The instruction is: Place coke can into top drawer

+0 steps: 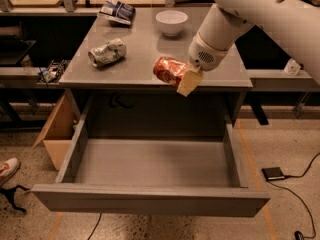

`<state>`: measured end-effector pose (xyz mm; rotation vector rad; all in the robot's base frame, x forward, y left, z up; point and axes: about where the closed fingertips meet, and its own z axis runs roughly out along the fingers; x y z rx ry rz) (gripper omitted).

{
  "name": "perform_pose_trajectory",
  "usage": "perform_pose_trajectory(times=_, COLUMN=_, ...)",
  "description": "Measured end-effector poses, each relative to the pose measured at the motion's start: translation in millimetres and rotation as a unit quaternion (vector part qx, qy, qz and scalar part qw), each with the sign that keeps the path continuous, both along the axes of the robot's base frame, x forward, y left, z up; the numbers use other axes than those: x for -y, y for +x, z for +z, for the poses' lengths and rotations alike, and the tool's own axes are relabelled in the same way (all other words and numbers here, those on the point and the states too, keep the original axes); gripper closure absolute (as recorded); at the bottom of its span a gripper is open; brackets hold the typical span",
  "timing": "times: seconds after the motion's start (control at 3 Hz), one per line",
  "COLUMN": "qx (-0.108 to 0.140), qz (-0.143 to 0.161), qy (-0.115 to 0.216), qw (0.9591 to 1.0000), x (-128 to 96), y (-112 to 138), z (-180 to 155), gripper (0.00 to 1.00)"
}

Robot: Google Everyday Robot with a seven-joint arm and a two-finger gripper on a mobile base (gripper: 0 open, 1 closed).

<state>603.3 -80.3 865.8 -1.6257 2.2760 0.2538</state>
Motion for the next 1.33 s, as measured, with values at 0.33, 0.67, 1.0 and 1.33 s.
perform_pose_trajectory(times=0.33, qx=-0.002, qz=0.0, qy=0.001, qw=1.0, x=-0.1, y=0.4, z=-2.6, gripper=1.0)
perform_pose_trajectory(times=0.67, qx=-0.011, qz=0.004, qy=0.002, qw=0.9999, x=-1.0, y=-0.1, z=-12.6, gripper=1.0)
perform_pose_trajectory(times=1.0, qx=-0.034, qz=0.044, qy=-0.009, qw=0.9984, x=-20.0, y=-13.1, z=-44.0, gripper=1.0)
perform_pose_trajectory(times=1.33, qx=-0.056, qz=0.101, qy=-0.022, qw=0.9931, x=-45.6, y=-31.4, z=-73.0, gripper=1.0)
